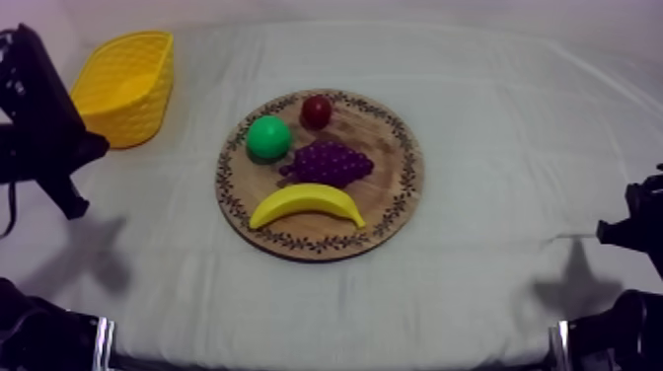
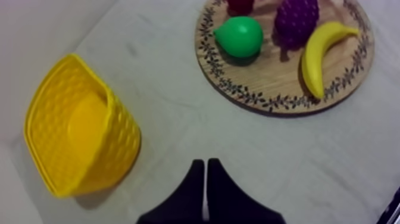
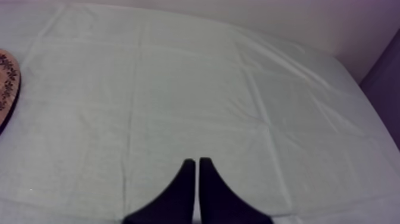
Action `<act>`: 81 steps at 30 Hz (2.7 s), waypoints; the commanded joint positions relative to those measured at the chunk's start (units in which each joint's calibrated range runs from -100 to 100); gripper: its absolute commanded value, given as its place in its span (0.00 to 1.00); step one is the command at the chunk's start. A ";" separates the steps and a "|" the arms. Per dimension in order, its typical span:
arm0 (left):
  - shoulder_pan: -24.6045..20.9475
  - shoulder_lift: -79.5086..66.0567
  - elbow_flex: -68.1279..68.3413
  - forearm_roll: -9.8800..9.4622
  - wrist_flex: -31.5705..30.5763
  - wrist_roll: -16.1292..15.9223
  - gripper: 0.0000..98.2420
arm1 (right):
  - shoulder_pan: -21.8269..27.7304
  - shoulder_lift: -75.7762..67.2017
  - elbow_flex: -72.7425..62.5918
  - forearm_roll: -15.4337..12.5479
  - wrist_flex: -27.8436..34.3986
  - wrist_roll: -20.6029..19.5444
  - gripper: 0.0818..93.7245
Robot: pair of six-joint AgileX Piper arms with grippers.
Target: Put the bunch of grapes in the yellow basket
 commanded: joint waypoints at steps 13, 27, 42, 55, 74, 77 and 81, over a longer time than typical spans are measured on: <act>4.30 27.54 -25.93 -3.38 11.65 -2.57 0.00 | -0.01 0.01 -0.05 -0.01 -0.02 0.07 0.00; 17.58 45.64 -43.27 -9.46 13.29 4.48 0.00 | -0.01 0.01 -0.05 -0.01 -0.02 0.07 0.00; 22.20 55.00 -51.04 -11.98 14.96 8.02 0.00 | -0.01 0.01 -0.05 -0.01 -0.02 0.07 0.00; 22.77 57.97 -53.39 -12.38 15.41 8.71 0.29 | -0.01 0.01 -0.05 -0.01 -0.02 0.07 0.00; 23.06 60.79 -56.43 -12.28 16.11 9.90 0.63 | -0.01 0.01 -0.05 -0.01 -0.02 0.07 0.00; 23.06 62.00 -56.90 -12.35 15.99 10.10 0.65 | -0.01 0.01 -0.05 -0.01 -0.02 0.07 0.00; 23.30 64.13 -57.97 -12.32 15.62 9.87 0.67 | -0.01 0.01 -0.05 -0.01 -0.02 0.07 0.00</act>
